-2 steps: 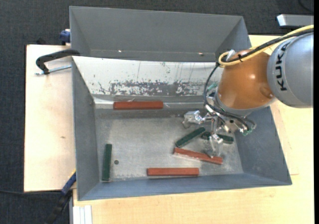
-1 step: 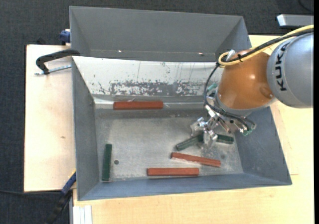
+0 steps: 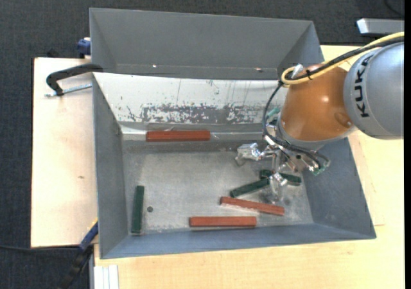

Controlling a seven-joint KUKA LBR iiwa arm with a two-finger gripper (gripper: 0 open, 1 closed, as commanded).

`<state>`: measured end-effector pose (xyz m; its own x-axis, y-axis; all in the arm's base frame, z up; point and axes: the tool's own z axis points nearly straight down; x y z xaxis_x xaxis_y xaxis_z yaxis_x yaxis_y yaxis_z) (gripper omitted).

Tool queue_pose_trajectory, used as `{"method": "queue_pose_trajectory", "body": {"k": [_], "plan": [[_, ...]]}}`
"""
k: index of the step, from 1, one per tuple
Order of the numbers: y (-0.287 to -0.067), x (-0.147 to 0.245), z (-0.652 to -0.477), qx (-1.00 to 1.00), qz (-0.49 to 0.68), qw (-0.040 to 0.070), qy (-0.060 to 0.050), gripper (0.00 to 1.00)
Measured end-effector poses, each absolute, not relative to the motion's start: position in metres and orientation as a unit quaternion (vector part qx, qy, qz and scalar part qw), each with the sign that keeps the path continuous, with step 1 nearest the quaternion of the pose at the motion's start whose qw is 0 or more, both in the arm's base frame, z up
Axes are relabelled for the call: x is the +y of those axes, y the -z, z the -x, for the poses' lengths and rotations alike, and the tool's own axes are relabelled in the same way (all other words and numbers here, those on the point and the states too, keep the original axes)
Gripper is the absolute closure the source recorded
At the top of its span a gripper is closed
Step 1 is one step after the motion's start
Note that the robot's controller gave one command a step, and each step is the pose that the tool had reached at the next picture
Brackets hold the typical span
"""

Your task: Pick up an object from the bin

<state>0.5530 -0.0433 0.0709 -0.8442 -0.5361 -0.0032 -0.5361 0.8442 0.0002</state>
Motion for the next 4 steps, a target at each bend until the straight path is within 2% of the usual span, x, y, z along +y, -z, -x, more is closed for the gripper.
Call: {"method": "queue_pose_trajectory", "body": {"k": [1, 2, 3, 4], "plan": [[-0.071, -0.043, -0.553, 0.960, 0.279, 0.001, -0.001, 1.00], [-0.071, -0.043, -0.553, 0.960, 0.279, 0.001, -0.001, 1.00], [-0.196, -0.037, -0.542, 0.968, 0.253, 0.003, 0.000, 1.00], [-0.196, -0.037, -0.542, 0.968, 0.252, 0.002, 0.000, 1.00]]}}
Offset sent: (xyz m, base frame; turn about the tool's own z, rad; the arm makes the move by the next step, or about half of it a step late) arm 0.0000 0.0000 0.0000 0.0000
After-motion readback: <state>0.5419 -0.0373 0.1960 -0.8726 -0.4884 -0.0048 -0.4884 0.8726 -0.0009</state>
